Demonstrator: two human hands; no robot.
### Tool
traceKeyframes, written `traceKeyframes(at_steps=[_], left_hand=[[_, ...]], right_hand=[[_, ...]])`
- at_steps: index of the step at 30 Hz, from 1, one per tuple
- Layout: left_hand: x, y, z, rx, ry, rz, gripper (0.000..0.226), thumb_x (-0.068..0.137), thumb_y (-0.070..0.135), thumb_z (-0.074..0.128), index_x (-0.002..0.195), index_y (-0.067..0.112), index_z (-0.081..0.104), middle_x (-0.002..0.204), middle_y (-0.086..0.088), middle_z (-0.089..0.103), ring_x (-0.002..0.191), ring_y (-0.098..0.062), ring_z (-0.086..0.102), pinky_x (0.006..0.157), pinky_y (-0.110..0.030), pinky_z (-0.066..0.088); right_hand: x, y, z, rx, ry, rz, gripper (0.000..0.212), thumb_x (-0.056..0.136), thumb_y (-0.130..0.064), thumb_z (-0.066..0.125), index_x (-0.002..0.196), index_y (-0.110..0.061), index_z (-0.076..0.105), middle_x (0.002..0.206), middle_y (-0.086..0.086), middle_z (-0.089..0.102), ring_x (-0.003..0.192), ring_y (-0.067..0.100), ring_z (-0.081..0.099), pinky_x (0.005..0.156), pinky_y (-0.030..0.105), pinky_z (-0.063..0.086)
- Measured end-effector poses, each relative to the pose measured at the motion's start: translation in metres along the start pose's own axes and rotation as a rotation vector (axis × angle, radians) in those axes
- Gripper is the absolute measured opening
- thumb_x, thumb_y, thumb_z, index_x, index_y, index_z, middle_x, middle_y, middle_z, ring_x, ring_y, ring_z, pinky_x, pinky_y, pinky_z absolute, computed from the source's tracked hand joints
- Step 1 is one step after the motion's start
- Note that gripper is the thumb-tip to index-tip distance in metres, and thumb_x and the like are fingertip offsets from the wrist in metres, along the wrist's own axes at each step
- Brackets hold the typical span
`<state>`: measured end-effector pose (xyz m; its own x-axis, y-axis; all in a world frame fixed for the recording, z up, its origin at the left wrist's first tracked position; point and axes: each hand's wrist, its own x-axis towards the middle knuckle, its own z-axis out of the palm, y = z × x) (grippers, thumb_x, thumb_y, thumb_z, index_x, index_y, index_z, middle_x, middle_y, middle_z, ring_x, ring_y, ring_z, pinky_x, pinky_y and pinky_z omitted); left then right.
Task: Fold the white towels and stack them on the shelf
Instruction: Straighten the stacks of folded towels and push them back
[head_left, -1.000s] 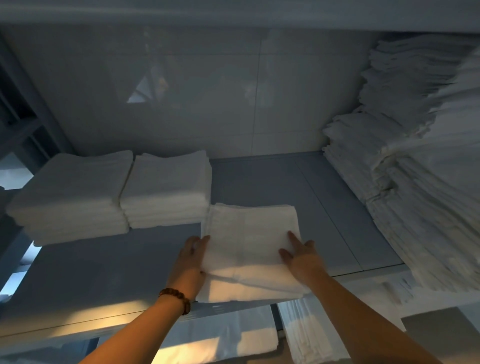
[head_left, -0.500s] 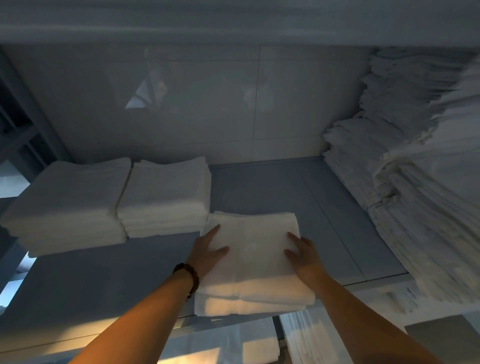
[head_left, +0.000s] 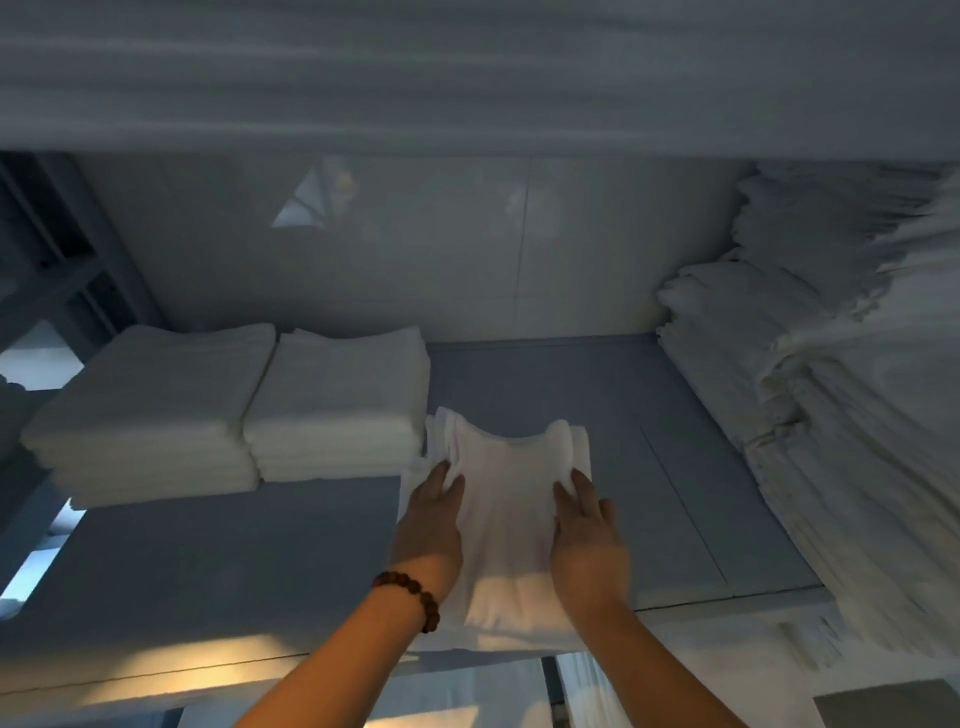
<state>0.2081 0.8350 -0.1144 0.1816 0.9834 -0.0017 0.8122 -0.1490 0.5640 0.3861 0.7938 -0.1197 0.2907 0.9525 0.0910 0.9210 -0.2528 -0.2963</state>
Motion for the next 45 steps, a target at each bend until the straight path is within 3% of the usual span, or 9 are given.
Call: traceKeyframes(at_steps=[8,12,21,25,29,33,37,43,45], left_hand=[[-0.023,-0.017,-0.058,-0.017,0.218,-0.050,0.066,0.091,-0.007,0.034,0.148,0.025,0.018,0.156,0.009,-0.003,0.143,-0.009,0.002,0.103,-0.007,0.002],[-0.040,-0.051,-0.095,0.002,0.356,-0.073,0.065,0.091,-0.003,0.036,0.146,0.030,0.024,0.156,0.014,0.002,0.143,-0.008,0.006,0.104,-0.011,0.014],[-0.052,-0.162,-0.183,0.078,0.369,-0.109,0.066,0.090,-0.003,0.037,0.148,0.025,0.020,0.157,0.006,-0.002,0.143,-0.011,0.008,0.105,-0.008,0.012],[-0.041,-0.205,-0.234,0.132,0.366,-0.101,0.063,0.090,0.000,0.038,0.148,0.022,0.022,0.157,0.007,0.000,0.137,-0.016,0.030,0.104,-0.022,0.035],[-0.009,-0.232,-0.282,0.207,0.318,-0.031,0.058,0.089,0.002,0.039,0.145,0.014,0.026,0.157,0.000,0.008,0.142,-0.017,0.014,0.110,-0.026,0.028],[0.040,-0.242,-0.329,0.256,0.312,-0.015,0.056,0.085,-0.001,0.042,0.139,0.010,0.036,0.157,-0.005,0.012,0.138,-0.026,0.025,0.110,-0.034,0.031],[0.088,-0.259,-0.359,0.290,0.269,0.013,0.057,0.087,-0.004,0.044,0.141,0.011,0.034,0.157,-0.004,0.012,0.139,-0.025,0.025,0.110,-0.030,0.025],[0.139,-0.292,-0.363,0.198,0.214,-0.050,0.062,0.090,-0.008,0.038,0.146,0.016,0.027,0.157,0.000,0.008,0.143,-0.021,0.013,0.111,-0.024,0.010],[0.149,-0.303,-0.356,0.217,0.213,-0.049,0.061,0.091,-0.007,0.039,0.146,0.016,0.027,0.157,0.000,0.007,0.143,-0.021,0.013,0.111,-0.023,0.010]], right_hand=[[0.012,-0.058,-0.013,0.050,0.030,-0.140,0.054,0.097,-0.018,0.039,0.145,-0.037,0.023,0.156,-0.021,0.005,0.139,0.019,0.022,0.088,0.024,0.046],[0.007,-0.109,-0.007,0.090,0.033,-0.202,0.053,0.096,-0.021,0.041,0.144,-0.040,0.026,0.155,-0.022,0.006,0.140,0.019,0.020,0.092,0.025,0.045],[-0.012,-0.253,0.021,0.117,0.099,-0.339,0.053,0.080,-0.004,0.062,0.130,-0.020,0.056,0.147,-0.006,0.040,0.116,0.031,0.049,0.068,0.038,0.057],[-0.014,-0.325,0.031,0.068,0.163,-0.375,0.047,0.073,-0.002,0.069,0.118,-0.014,0.064,0.138,-0.001,0.051,0.101,0.030,0.057,0.062,0.035,0.057],[0.008,-0.385,0.026,0.103,0.178,-0.378,0.033,0.086,-0.010,0.056,0.116,-0.021,0.062,0.144,-0.006,0.042,0.113,0.027,0.048,0.070,0.037,0.054],[0.048,-0.426,0.009,0.218,0.170,-0.366,0.025,0.083,-0.010,0.055,0.103,-0.020,0.066,0.142,-0.001,0.041,0.118,0.027,0.047,0.082,0.037,0.050],[0.102,-0.452,0.001,0.287,0.056,-0.423,0.030,0.086,-0.009,0.052,0.114,-0.011,0.064,0.143,0.010,0.037,0.121,0.033,0.048,0.102,0.036,0.040],[0.157,-0.473,0.032,0.441,-0.016,-0.420,0.034,0.089,-0.001,0.046,0.120,-0.008,0.058,0.140,0.009,0.045,0.125,0.031,0.047,0.107,0.036,0.035],[0.168,-0.476,0.047,0.490,-0.030,-0.398,0.038,0.090,-0.002,0.047,0.128,-0.007,0.052,0.137,0.008,0.049,0.125,0.027,0.048,0.107,0.028,0.034]])
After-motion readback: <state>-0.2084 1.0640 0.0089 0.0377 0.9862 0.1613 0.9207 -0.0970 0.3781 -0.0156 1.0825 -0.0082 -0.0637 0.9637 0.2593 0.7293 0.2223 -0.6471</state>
